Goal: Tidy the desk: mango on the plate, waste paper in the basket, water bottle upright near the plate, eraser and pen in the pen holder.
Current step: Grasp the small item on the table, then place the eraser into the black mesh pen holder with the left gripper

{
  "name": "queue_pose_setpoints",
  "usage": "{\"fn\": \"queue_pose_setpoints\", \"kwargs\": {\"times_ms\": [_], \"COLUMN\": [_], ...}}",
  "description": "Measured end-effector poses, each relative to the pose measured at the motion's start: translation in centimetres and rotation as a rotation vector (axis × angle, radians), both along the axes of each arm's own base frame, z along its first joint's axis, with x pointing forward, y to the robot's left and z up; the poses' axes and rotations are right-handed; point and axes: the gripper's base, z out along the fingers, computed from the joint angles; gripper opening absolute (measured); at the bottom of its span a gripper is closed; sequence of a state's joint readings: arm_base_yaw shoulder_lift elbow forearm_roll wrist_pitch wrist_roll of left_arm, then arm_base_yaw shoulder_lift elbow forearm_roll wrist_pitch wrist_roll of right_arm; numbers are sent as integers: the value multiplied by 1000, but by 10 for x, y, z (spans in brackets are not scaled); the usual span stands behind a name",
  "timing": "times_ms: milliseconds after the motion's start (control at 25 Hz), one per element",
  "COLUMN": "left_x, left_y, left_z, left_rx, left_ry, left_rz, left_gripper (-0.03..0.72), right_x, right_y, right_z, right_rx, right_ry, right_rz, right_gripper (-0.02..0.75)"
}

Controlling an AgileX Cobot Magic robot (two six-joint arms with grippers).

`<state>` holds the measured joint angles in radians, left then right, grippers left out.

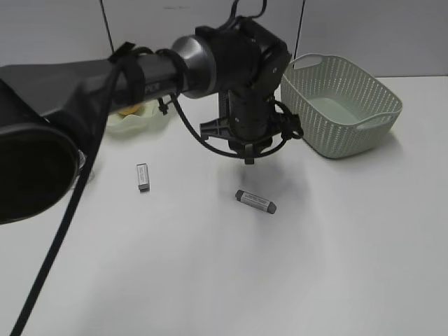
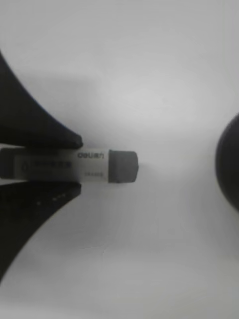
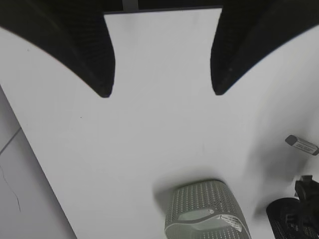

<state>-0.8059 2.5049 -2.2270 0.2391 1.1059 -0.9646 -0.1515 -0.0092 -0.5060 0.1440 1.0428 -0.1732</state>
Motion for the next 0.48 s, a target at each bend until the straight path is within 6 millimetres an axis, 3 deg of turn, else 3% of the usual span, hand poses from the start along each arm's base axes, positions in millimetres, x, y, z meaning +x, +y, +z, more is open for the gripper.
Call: {"fn": "queue_pose_setpoints", "kwargs": {"times_ms": [240,480], "left_x": [4,22], "left_y": [5,19], "left_z": [62,111], "left_rx": [-60,-161], "left_ry": [-165,-388], "left_rz": [-20,-43], "left_gripper": [149,149], "right_x": [0,0], "right_y": [0,0], "right_z": [0,0], "right_rx": [0,0], "right_ry": [0,0], "right_rz": [0,0], "right_gripper": [484,484]}}
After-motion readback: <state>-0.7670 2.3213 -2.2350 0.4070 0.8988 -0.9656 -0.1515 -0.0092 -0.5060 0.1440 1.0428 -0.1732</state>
